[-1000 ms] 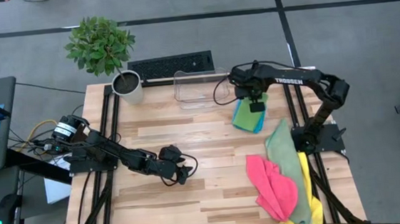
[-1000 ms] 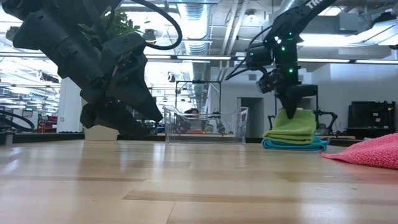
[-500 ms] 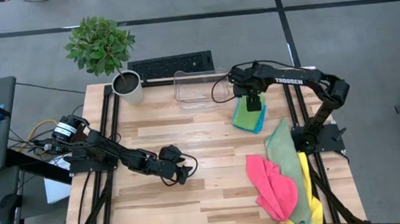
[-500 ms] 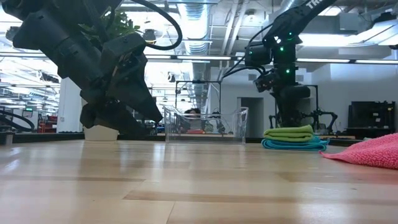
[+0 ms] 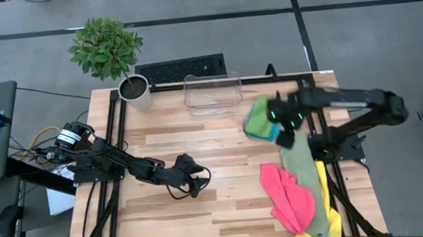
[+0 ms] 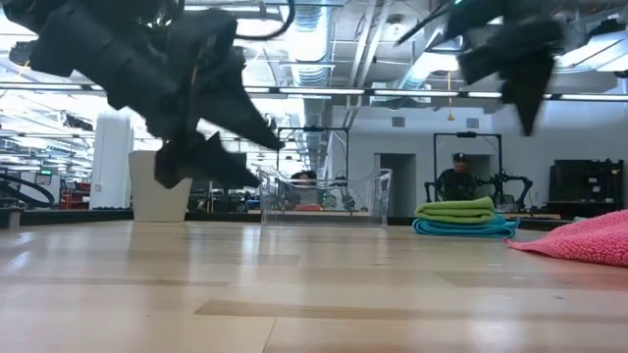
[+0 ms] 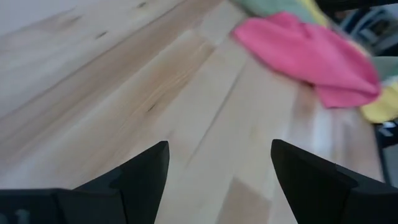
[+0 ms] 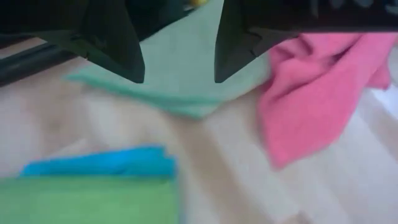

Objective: Fold microfiber towels
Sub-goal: Fold pink microfiber towel

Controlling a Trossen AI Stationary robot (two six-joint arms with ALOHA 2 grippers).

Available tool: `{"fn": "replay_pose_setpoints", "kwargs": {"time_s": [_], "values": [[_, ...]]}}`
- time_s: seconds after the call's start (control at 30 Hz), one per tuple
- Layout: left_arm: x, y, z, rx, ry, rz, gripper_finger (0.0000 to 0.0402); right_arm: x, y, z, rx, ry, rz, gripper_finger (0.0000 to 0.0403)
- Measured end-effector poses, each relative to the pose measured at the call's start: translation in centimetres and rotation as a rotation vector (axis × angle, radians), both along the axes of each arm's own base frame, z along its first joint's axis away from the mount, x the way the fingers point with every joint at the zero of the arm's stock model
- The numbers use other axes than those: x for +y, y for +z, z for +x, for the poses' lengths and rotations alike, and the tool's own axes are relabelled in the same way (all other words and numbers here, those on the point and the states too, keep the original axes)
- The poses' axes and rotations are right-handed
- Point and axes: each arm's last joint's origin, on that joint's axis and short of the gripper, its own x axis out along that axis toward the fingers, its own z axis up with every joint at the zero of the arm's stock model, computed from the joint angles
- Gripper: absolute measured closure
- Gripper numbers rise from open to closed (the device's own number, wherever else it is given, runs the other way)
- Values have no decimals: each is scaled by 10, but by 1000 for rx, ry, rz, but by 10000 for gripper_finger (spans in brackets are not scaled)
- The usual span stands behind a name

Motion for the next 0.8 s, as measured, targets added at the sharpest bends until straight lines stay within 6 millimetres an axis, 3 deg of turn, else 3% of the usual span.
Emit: {"fn": "replay_pose_setpoints", "kwargs": {"time_s": [0.17,0.4,0.5,0.8], "values": [[5,8,7,-86,-49,11,127,59,-23,-21,-13,-69,15,195],[25,30,24,-281,-100,103,127,118,-47,-39,-13,-106,68,193],[33,36,46,-325,-136,199,127,134,-50,-45,1,-114,71,194],[31,34,159,-255,-423,379,127,160,-51,-67,30,-171,81,194]]}}
